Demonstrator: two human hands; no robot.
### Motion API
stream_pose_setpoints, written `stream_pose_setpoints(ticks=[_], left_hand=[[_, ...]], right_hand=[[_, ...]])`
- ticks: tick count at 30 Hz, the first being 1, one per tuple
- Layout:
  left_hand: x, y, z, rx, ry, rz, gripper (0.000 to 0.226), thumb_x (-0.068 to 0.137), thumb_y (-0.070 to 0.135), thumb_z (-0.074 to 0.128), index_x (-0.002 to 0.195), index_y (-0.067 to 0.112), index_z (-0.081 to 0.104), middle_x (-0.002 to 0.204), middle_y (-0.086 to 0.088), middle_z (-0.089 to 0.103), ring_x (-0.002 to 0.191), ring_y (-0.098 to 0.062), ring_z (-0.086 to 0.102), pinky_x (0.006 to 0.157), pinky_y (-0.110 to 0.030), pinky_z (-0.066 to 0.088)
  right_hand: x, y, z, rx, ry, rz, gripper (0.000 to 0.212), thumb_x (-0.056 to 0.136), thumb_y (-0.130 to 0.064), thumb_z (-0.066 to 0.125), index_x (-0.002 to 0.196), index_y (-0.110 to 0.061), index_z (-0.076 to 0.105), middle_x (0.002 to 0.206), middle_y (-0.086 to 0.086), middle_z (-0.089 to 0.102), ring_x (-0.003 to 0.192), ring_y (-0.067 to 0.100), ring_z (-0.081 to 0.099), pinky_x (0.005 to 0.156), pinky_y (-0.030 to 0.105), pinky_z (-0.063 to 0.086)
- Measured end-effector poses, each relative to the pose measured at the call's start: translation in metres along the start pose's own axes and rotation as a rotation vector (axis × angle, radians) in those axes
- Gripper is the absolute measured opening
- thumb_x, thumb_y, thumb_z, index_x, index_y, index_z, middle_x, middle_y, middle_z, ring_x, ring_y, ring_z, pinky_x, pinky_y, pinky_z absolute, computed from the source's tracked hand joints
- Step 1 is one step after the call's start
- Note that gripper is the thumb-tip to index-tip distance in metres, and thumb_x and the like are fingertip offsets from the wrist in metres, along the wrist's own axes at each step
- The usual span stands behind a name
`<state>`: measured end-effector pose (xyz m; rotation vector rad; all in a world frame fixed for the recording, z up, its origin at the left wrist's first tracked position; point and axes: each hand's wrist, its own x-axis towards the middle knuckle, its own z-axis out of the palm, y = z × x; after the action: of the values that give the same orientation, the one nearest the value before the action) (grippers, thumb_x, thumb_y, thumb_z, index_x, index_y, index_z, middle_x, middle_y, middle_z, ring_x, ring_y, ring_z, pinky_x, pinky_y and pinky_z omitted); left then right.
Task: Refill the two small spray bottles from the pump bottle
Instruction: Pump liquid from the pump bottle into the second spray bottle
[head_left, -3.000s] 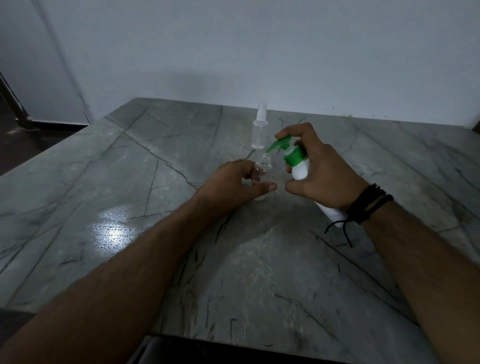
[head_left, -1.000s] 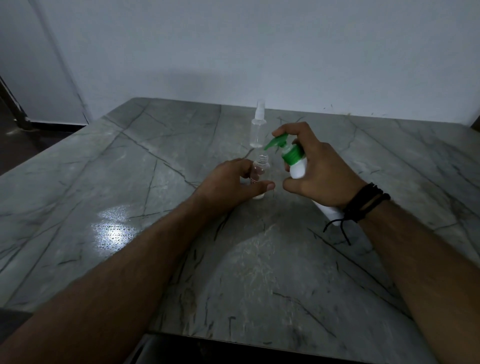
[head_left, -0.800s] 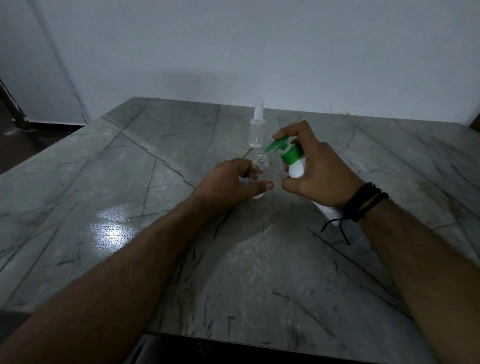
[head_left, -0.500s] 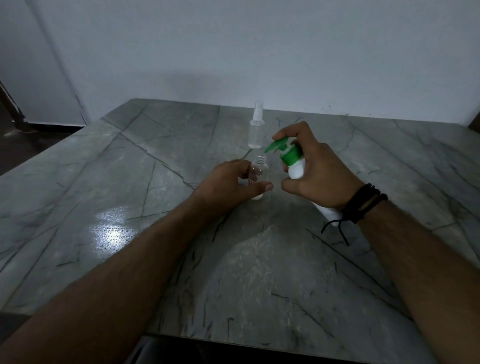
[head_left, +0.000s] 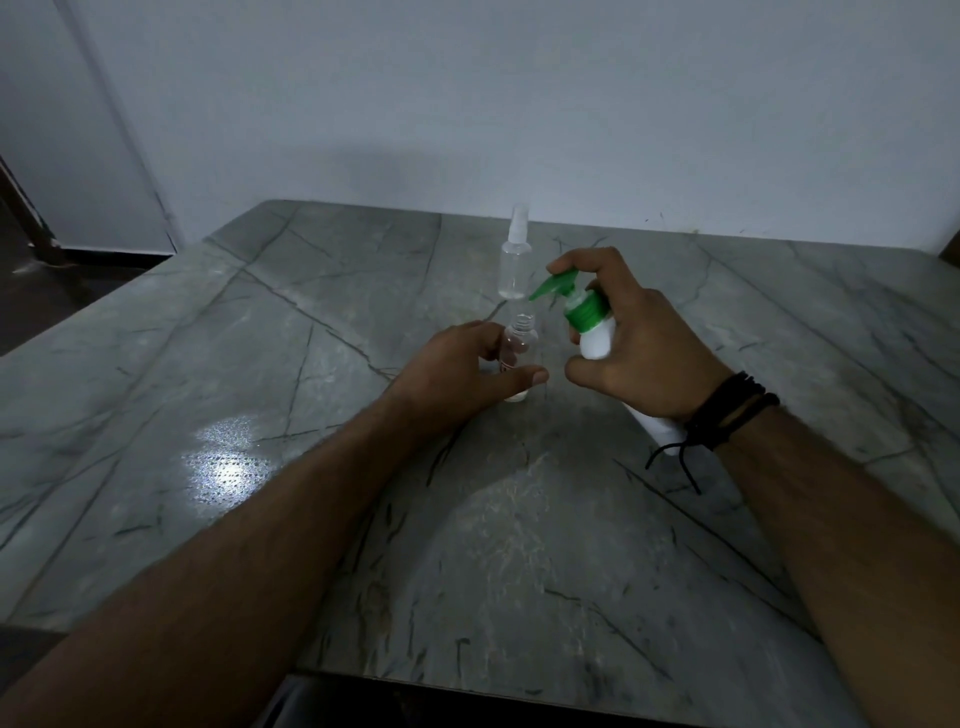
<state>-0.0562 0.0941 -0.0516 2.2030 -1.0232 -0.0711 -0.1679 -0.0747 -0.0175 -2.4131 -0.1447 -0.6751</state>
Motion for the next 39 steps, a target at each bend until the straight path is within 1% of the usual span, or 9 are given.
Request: stream_pose_setpoints(ticks=[5, 11, 13, 16, 21, 27, 33, 36, 39], left_hand=[[0.0008, 0.0019, -0.0002, 0.010, -0.013, -0.011, 0.045, 0.079, 0.055, 0.070, 0.108, 0.020, 0.067, 0.121, 0.004, 0.063, 0.106, -0.010, 0.057, 0.089, -0.031, 0.049], [-0.0001, 0.0035, -0.0002, 0.020, -0.011, -0.011, 0.049, 0.080, 0.055, 0.069, 0.114, 0.021, 0.066, 0.121, 0.004, 0.063, 0.104, -0.009, 0.056, 0.086, -0.028, 0.047], [0.0000, 0.0037, -0.0008, 0.030, -0.018, -0.010, 0.048, 0.080, 0.054, 0.069, 0.115, 0.021, 0.066, 0.121, 0.004, 0.063, 0.104, -0.009, 0.056, 0.085, -0.027, 0.047], [0.0000, 0.0045, -0.0013, 0.026, -0.023, -0.013, 0.043, 0.080, 0.053, 0.070, 0.109, 0.021, 0.066, 0.120, 0.004, 0.063, 0.104, -0.010, 0.057, 0.086, -0.028, 0.048], [-0.0012, 0.0037, -0.0008, -0.001, -0.019, -0.013, 0.045, 0.080, 0.053, 0.070, 0.112, 0.022, 0.065, 0.120, 0.004, 0.063, 0.102, -0.008, 0.056, 0.083, -0.026, 0.047], [-0.0020, 0.0045, -0.0019, -0.002, -0.016, -0.012, 0.044, 0.080, 0.052, 0.071, 0.111, 0.021, 0.066, 0.120, 0.004, 0.063, 0.104, -0.009, 0.057, 0.087, -0.030, 0.049], [-0.0019, 0.0048, -0.0022, -0.004, -0.014, -0.008, 0.043, 0.080, 0.052, 0.071, 0.111, 0.022, 0.066, 0.118, 0.005, 0.064, 0.103, -0.009, 0.057, 0.084, -0.026, 0.047], [-0.0026, 0.0064, -0.0028, 0.002, -0.019, -0.011, 0.045, 0.081, 0.051, 0.071, 0.113, 0.020, 0.066, 0.117, 0.005, 0.063, 0.103, -0.010, 0.057, 0.086, -0.028, 0.048], [-0.0019, 0.0066, -0.0029, 0.006, -0.024, -0.009, 0.045, 0.081, 0.052, 0.070, 0.113, 0.021, 0.066, 0.118, 0.003, 0.064, 0.104, -0.010, 0.057, 0.087, -0.030, 0.049]], right_hand=[[0.0007, -0.0005, 0.0011, 0.015, -0.015, 0.010, 0.067, 0.070, -0.001, 0.075, 0.126, -0.022, 0.045, 0.081, 0.001, 0.063, 0.069, 0.020, 0.064, 0.065, 0.041, 0.052], [0.0013, 0.0003, 0.0014, -0.013, -0.022, 0.005, 0.075, 0.070, -0.005, 0.075, 0.133, -0.026, 0.042, 0.081, 0.002, 0.062, 0.068, 0.024, 0.063, 0.064, 0.043, 0.052], [0.0016, 0.0001, 0.0007, -0.010, -0.021, 0.003, 0.072, 0.070, -0.005, 0.075, 0.130, -0.026, 0.043, 0.081, 0.005, 0.063, 0.068, 0.024, 0.063, 0.064, 0.044, 0.052], [0.0018, -0.0003, 0.0014, 0.009, -0.025, 0.019, 0.067, 0.071, -0.002, 0.075, 0.125, -0.026, 0.043, 0.081, 0.003, 0.063, 0.068, 0.021, 0.063, 0.065, 0.042, 0.051], [0.0002, -0.0006, 0.0022, -0.008, -0.018, 0.009, 0.075, 0.070, -0.004, 0.076, 0.134, -0.026, 0.043, 0.083, -0.004, 0.061, 0.069, 0.021, 0.063, 0.064, 0.038, 0.052], [0.0002, -0.0009, 0.0006, 0.016, -0.009, 0.015, 0.069, 0.070, -0.001, 0.076, 0.126, -0.025, 0.044, 0.083, 0.005, 0.063, 0.071, 0.022, 0.065, 0.067, 0.042, 0.051], [0.0008, -0.0011, 0.0006, -0.002, -0.022, -0.003, 0.073, 0.070, -0.003, 0.076, 0.132, -0.025, 0.043, 0.082, 0.001, 0.062, 0.069, 0.023, 0.063, 0.064, 0.042, 0.053], [0.0008, -0.0007, 0.0011, 0.012, -0.021, 0.007, 0.069, 0.070, -0.001, 0.076, 0.128, -0.024, 0.044, 0.082, 0.002, 0.063, 0.069, 0.021, 0.064, 0.065, 0.042, 0.052], [0.0002, -0.0011, 0.0007, 0.012, -0.014, 0.002, 0.070, 0.071, -0.001, 0.075, 0.130, -0.023, 0.044, 0.082, 0.000, 0.062, 0.070, 0.021, 0.064, 0.065, 0.038, 0.052]])
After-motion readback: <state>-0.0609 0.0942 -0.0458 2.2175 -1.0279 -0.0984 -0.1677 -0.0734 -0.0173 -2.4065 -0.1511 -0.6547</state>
